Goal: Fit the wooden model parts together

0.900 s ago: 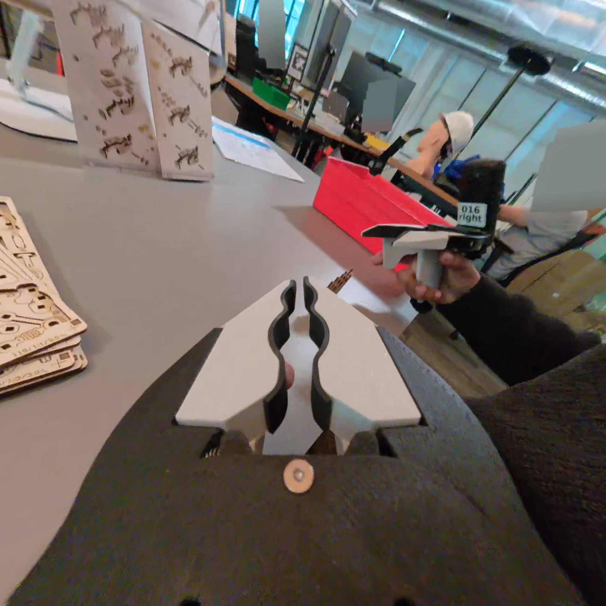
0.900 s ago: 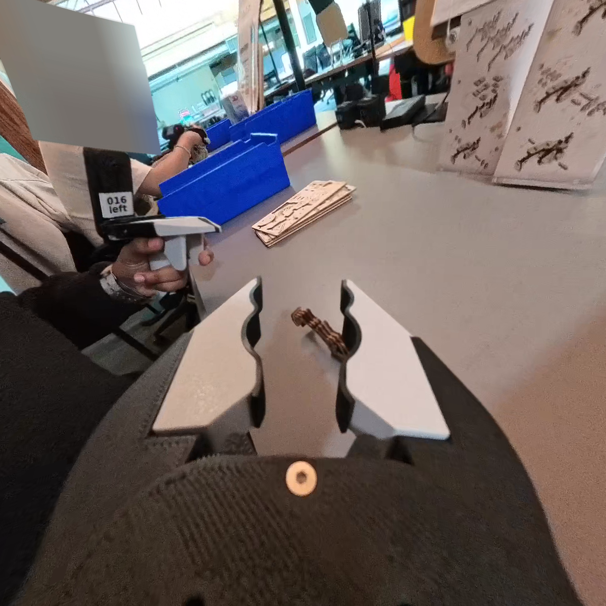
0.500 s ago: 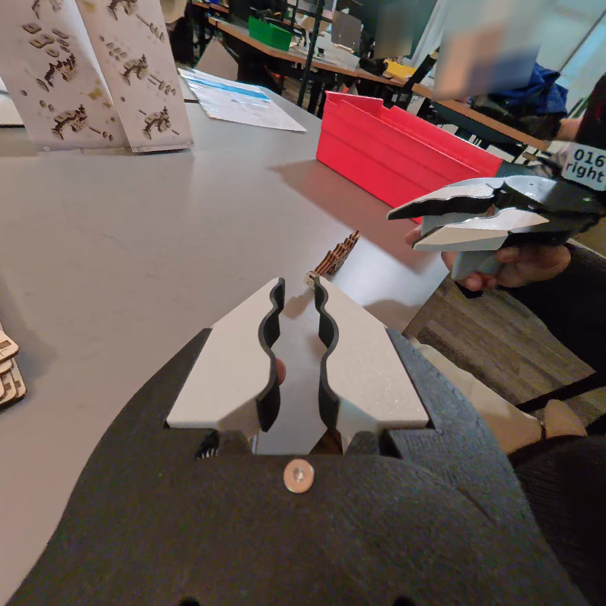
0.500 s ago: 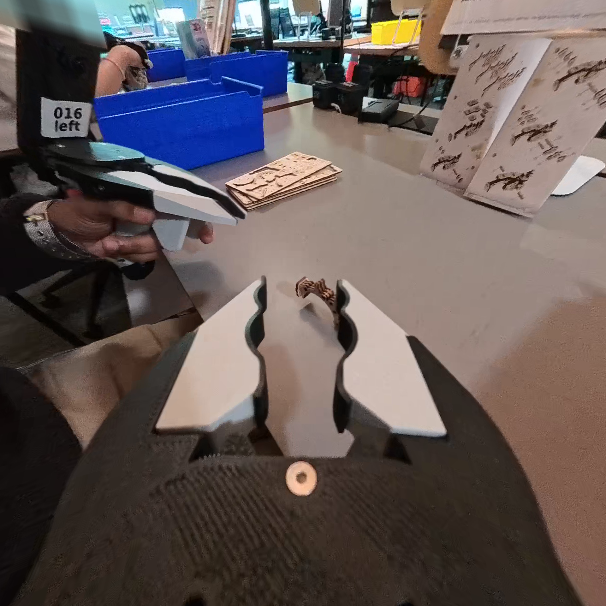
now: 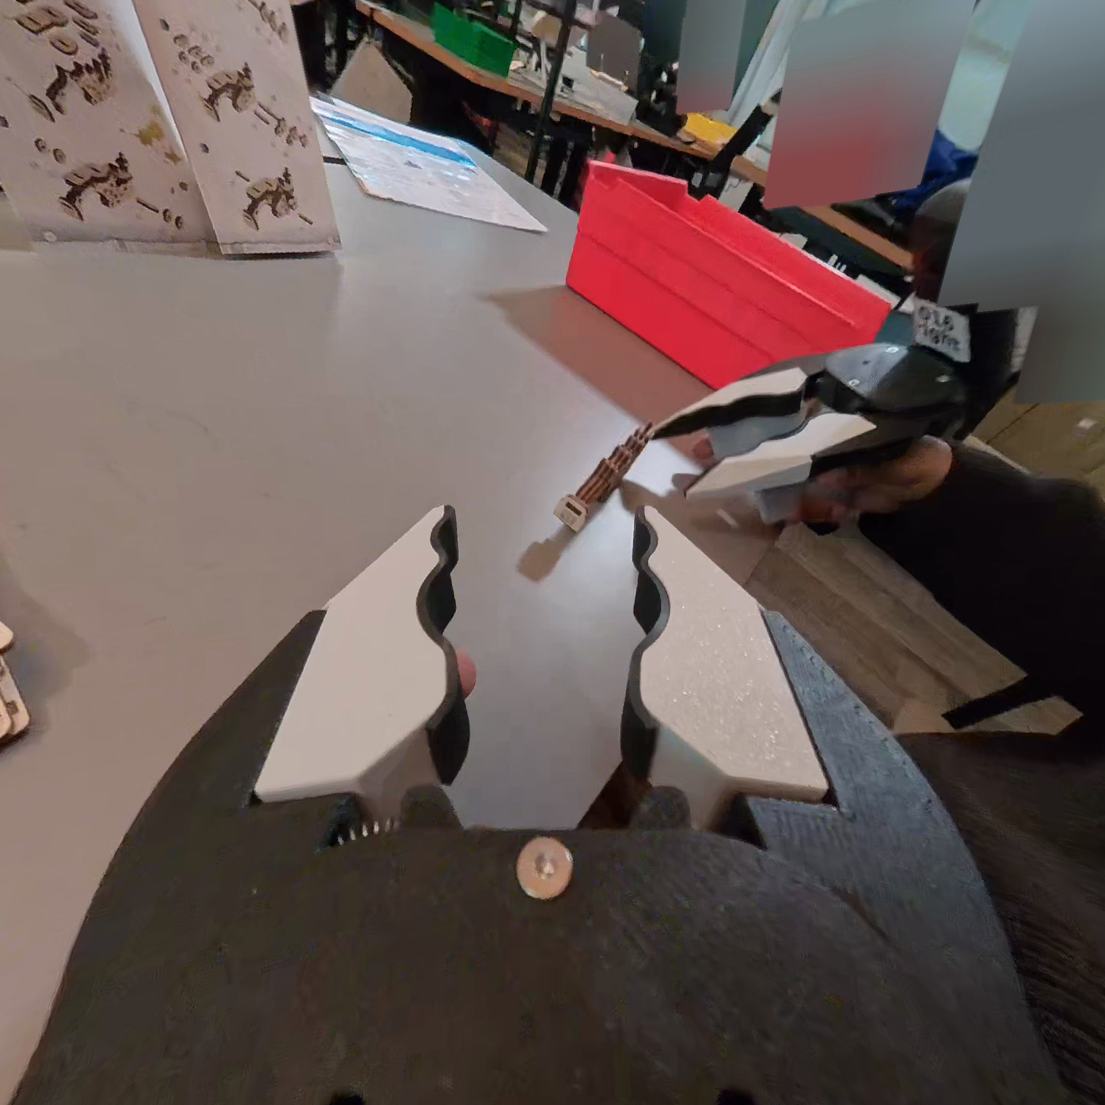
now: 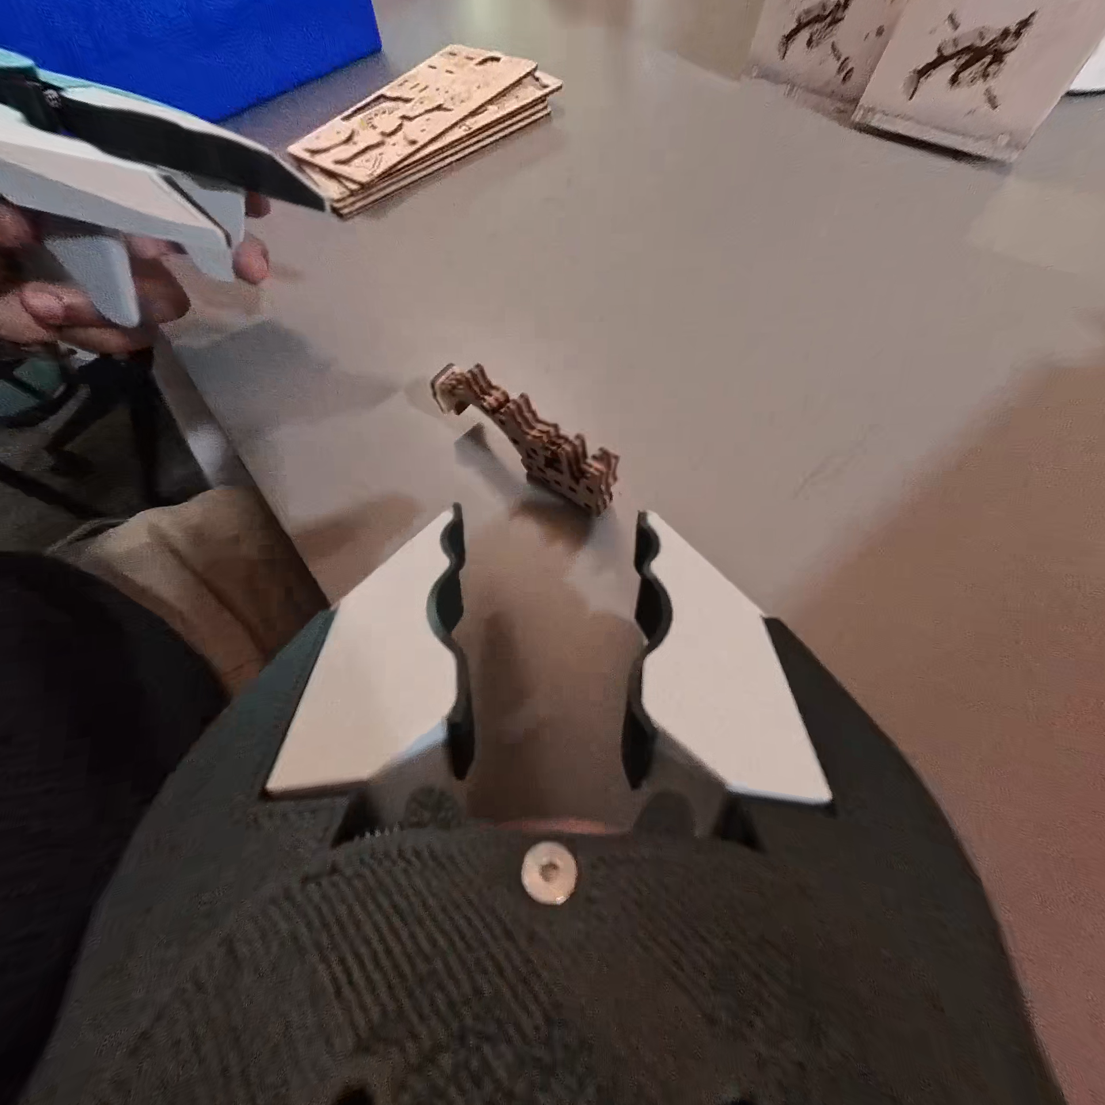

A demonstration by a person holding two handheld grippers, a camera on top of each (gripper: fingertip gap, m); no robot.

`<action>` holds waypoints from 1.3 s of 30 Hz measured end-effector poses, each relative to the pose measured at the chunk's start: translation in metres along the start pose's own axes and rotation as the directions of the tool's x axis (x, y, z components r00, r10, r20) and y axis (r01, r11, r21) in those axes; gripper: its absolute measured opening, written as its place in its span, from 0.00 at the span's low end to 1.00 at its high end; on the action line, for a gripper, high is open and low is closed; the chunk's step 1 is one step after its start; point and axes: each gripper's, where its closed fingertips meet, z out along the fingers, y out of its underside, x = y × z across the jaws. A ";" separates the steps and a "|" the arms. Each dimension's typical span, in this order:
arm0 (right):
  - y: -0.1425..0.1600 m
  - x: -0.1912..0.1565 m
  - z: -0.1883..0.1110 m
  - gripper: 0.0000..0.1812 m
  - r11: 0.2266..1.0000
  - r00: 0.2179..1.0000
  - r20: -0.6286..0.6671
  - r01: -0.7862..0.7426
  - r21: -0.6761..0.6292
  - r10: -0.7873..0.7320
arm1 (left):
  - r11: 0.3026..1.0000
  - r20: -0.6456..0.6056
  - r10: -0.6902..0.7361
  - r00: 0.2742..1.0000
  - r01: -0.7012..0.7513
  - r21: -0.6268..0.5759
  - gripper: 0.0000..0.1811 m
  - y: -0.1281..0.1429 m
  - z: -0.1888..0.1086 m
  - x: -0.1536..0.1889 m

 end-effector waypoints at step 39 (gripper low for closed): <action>-0.079 0.026 0.020 0.33 0.965 0.998 0.011 0.057 0.257 -0.062 | 0.982 0.082 0.083 0.993 -0.096 0.163 0.22 -0.045 0.005 -0.043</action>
